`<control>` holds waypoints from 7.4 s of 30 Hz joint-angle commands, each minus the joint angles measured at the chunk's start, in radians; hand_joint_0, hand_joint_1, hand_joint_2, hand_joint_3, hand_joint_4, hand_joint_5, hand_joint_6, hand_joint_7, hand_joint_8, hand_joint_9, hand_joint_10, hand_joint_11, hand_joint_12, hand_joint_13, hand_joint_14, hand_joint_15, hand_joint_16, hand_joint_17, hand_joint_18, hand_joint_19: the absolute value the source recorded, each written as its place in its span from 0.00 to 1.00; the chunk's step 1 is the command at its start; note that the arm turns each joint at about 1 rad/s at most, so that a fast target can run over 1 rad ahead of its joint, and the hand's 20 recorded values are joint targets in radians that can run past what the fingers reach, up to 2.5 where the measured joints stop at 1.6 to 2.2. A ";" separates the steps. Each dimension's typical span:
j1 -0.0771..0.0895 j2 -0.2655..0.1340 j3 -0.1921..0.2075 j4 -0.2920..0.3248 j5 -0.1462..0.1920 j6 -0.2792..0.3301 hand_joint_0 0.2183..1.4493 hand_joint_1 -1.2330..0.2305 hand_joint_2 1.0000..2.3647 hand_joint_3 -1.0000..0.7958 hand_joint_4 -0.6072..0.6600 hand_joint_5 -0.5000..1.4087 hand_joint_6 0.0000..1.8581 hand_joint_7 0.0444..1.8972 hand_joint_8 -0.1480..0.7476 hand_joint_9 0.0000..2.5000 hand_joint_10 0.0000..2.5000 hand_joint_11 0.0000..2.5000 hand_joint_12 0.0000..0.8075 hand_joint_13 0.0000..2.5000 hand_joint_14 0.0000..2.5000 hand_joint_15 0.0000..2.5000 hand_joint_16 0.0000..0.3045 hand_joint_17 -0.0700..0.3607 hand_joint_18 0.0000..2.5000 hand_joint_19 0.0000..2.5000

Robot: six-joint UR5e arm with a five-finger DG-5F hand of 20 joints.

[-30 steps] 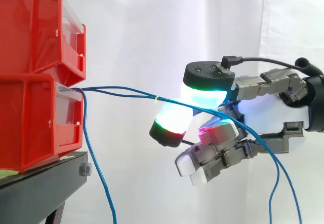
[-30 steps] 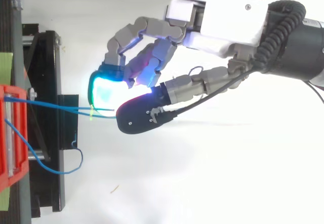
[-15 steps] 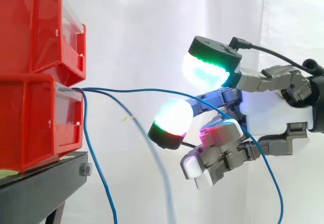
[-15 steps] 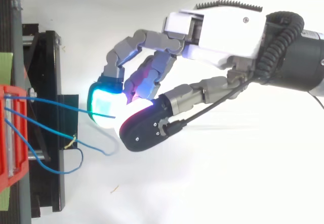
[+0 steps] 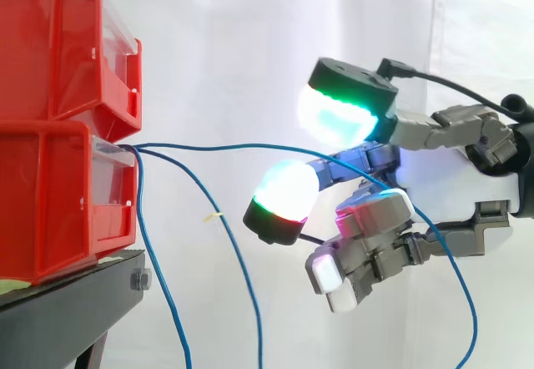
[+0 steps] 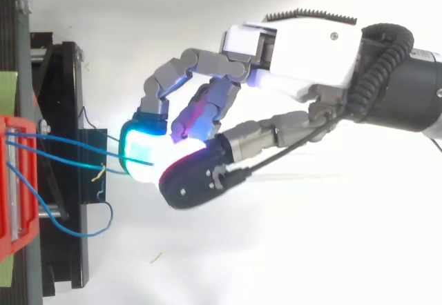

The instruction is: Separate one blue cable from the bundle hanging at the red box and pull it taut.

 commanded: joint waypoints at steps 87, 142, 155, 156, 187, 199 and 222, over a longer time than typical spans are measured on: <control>0.000 0.000 -0.065 0.069 0.018 0.074 0.44 0.28 0.01 0.39 0.34 0.16 0.52 0.51 0.50 0.50 0.05 0.64 0.46 0.38 0.01 0.27 0.15 0.41 0.32 0.23; 0.000 -0.015 -0.097 0.101 -0.080 0.157 0.48 0.27 0.01 0.39 0.23 0.16 0.51 0.63 0.47 0.53 0.16 0.66 0.44 0.45 0.01 0.35 0.14 0.39 0.32 0.27; 0.000 -0.015 -0.097 0.098 -0.078 0.149 0.48 0.27 0.01 0.39 0.26 0.16 0.51 0.64 0.47 0.52 0.24 0.64 0.44 0.49 0.01 0.43 0.13 0.36 0.36 0.31; 0.000 -0.015 -0.097 0.098 -0.078 0.149 0.48 0.27 0.01 0.39 0.26 0.16 0.51 0.64 0.47 0.52 0.26 0.64 0.43 0.51 0.01 0.47 0.13 0.36 0.36 0.31; 0.000 -0.015 -0.097 0.098 -0.077 0.149 0.48 0.25 0.01 0.40 0.28 0.17 0.51 0.65 0.48 0.54 0.29 0.63 0.41 0.54 0.01 0.55 0.12 0.36 0.39 0.34; 0.000 -0.015 -0.097 0.098 -0.077 0.149 0.48 0.24 0.01 0.40 0.28 0.17 0.51 0.65 0.48 0.54 0.28 0.63 0.41 0.54 0.01 0.54 0.13 0.37 0.39 0.33; 0.000 -0.015 -0.097 0.098 -0.077 0.149 0.47 0.24 0.01 0.41 0.29 0.17 0.51 0.65 0.50 0.55 0.24 0.63 0.42 0.56 0.01 0.53 0.12 0.36 0.39 0.34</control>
